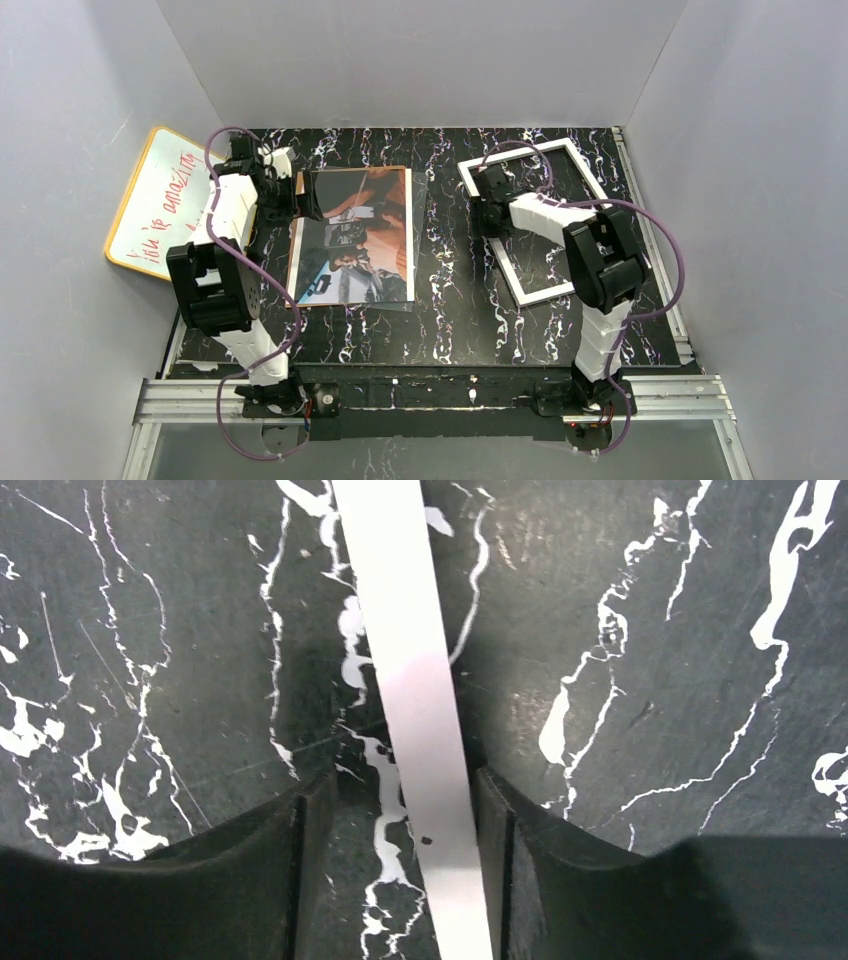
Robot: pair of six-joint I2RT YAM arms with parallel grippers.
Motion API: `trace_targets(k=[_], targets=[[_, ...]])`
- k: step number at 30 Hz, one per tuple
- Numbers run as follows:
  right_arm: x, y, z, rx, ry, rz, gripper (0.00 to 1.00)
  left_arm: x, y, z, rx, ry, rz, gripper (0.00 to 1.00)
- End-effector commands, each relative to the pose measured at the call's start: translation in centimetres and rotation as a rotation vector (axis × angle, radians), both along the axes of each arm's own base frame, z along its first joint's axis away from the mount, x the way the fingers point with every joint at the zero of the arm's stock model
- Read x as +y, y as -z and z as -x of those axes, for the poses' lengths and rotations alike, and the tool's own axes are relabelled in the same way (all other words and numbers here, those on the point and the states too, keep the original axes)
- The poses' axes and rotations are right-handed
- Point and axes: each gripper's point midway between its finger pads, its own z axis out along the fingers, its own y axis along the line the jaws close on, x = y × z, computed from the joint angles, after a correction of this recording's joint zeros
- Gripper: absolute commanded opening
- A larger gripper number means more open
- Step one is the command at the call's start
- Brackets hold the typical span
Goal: Put the photo into the frame
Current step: Turn over the photo frame at the center of the board.
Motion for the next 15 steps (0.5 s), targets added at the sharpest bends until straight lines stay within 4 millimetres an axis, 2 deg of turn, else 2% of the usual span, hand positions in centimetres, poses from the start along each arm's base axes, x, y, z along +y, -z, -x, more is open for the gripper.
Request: trace_targets(k=[1, 4, 9, 11, 15], targets=[[0.0, 0.2, 0.1, 0.001, 0.007, 0.136, 0.57, -2.2, -1.3, 1.8, -0.002, 0.066, 0.007, 0.98], [0.1, 0.1, -0.1, 0.008, 0.037, 0.138, 0.45, -3.2, -1.3, 2.0, 0.002, 0.099, -0.005, 0.98], [1.6, -1.2, -0.5, 0.001, 0.056, 0.071, 0.26, -4.9, -1.6, 2.3, 0.005, 0.144, -0.016, 0.98], [2.9, -2.4, -0.5, -0.009, 0.05, 0.02, 0.2, -6.5, -1.8, 2.6, 0.003, 0.188, -0.018, 0.98], [6.2, -5.9, -0.6, -0.034, 0.036, -0.087, 0.09, -8.4, -2.1, 2.7, -0.002, 0.23, -0.017, 0.98]])
